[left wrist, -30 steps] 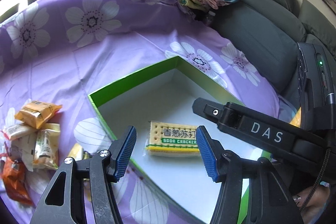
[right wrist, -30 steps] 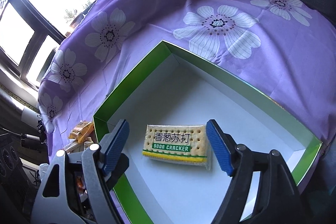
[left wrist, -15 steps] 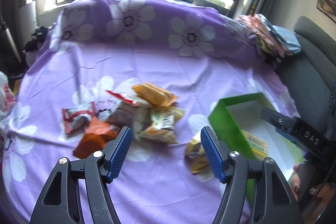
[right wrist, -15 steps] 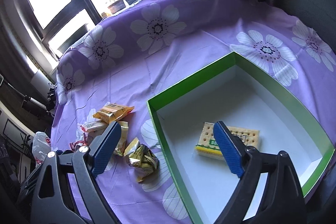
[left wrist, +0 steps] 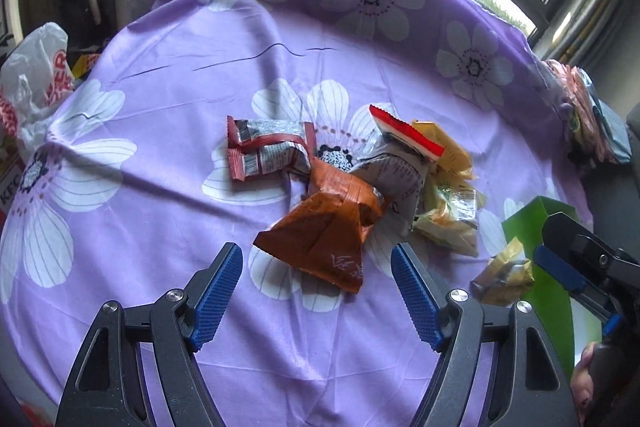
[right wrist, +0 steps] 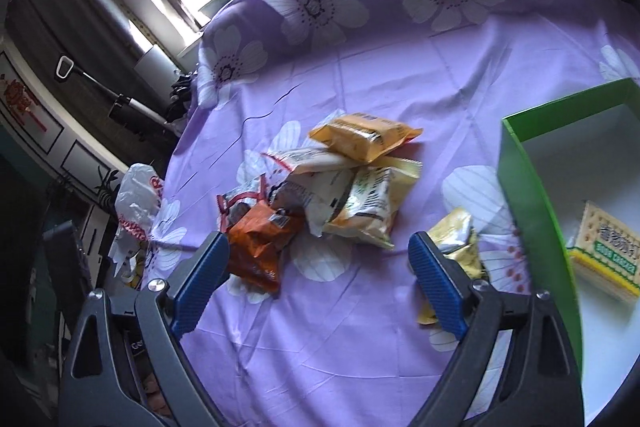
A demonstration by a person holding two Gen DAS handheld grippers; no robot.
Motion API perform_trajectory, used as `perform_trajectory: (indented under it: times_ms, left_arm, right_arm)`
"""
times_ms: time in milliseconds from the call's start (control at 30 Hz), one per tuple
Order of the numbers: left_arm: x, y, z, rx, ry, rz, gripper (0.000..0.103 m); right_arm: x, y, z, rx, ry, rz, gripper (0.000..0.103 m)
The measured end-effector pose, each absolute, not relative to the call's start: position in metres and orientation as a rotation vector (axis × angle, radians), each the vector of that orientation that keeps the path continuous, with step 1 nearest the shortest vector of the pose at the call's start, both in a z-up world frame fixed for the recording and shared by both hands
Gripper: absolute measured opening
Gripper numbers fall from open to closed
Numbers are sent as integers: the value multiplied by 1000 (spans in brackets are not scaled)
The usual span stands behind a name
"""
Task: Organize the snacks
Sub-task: 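Return the right tool to the pile and grasp the orange bag, then lift the orange bag with the right tool toward the green box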
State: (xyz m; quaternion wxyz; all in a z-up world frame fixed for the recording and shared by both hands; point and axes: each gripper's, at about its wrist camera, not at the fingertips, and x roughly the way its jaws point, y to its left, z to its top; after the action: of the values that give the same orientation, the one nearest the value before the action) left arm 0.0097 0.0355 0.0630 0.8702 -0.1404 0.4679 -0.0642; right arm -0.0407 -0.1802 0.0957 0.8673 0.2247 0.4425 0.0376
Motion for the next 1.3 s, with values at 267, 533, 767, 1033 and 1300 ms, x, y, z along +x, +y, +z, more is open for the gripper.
perform_trajectory:
  times_ms: [267,533,767,1033,1300]
  left_arm:
    - [25,49,45,-356,1037,-139,77]
    - [35,54,33,-410,1088,-124,77]
    - [38,48,26,-424,1117,-211,54]
    - [25,36,33,-386,1107,-296,47]
    - [4,-1,47,-337,1133,-480,47]
  right_arm:
    - [10,-133,69,491,1074,193,84]
    - [49,-101,37,460,1200,198,72]
    - [59,-94,15,459,1244,229,57]
    - [43,-95,23,393,1217,252,45]
    - [8,-126,41,391,1208,228,45]
